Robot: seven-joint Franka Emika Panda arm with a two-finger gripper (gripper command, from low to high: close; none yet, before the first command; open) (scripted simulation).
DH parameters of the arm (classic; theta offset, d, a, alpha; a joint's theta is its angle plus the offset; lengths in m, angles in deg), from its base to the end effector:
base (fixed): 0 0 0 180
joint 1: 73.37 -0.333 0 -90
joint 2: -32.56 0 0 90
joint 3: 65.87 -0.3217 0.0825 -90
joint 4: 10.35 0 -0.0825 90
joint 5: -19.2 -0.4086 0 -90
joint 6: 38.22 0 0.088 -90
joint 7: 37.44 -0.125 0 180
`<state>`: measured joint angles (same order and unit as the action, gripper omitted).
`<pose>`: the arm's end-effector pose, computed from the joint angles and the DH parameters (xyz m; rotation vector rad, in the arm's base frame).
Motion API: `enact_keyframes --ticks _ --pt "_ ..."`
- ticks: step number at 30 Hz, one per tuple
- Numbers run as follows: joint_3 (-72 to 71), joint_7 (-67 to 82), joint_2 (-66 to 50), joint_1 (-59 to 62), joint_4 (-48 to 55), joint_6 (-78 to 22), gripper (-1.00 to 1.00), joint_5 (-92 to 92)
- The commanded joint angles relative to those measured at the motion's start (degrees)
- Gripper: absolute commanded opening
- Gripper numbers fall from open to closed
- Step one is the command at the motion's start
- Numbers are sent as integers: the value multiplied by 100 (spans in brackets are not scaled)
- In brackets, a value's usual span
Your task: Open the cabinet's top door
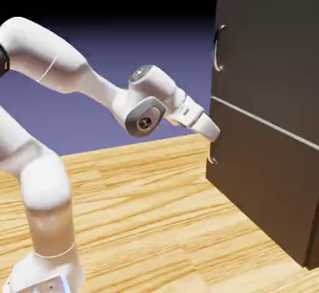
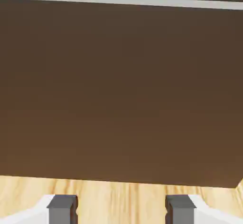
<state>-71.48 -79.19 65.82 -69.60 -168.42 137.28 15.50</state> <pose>0.4277 0.0092 0.4696 -2.4199 0.9514 -1.1538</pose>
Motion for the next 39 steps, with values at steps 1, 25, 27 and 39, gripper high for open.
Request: enact_keyframes --ticks 1,25,27,39 --pt "-208 26 23 165 109 55 0 -137" --pt "-5192 658 563 4131 2718 1381 0 -3429" --pt "-5608 711 608 4462 2935 1491 0 -3703" --pt "-8100 1027 879 6444 4240 2154 0 -5349"
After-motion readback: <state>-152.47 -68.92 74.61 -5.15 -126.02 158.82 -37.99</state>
